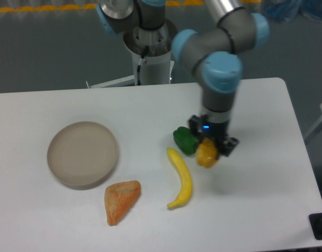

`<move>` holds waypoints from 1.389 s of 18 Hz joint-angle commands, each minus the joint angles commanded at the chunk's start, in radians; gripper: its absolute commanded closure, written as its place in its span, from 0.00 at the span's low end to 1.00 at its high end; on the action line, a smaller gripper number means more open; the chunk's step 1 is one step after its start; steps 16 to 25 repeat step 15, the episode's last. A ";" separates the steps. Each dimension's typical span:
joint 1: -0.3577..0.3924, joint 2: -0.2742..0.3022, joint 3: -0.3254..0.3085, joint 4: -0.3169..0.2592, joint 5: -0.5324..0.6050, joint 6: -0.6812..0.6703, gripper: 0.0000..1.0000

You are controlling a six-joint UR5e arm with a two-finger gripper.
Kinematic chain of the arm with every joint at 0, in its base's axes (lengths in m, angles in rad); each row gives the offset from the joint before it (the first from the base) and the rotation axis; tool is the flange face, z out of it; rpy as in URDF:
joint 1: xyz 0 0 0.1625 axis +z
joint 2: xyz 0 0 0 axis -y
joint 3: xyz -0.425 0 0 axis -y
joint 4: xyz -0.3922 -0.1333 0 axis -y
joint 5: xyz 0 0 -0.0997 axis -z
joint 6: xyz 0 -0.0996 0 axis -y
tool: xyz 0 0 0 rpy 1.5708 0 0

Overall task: Pick up the yellow pepper from the plate
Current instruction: 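Lift the yellow pepper off the plate and carry it beside the green pepper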

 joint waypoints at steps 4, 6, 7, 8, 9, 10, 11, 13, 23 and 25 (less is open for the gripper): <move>0.000 -0.067 0.115 -0.120 0.042 0.011 0.87; 0.009 -0.083 0.126 -0.114 0.035 0.011 0.87; 0.015 -0.094 0.147 -0.114 0.032 0.011 0.87; 0.018 -0.110 0.178 -0.120 0.032 0.011 0.87; 0.023 -0.117 0.190 -0.120 0.032 0.011 0.87; 0.032 -0.127 0.196 -0.118 0.032 0.011 0.87; 0.034 -0.127 0.198 -0.118 0.032 0.011 0.87; 0.048 -0.124 0.203 -0.123 0.029 0.011 0.87; 0.054 -0.126 0.213 -0.123 0.026 0.012 0.87; 0.054 -0.126 0.213 -0.123 0.026 0.012 0.87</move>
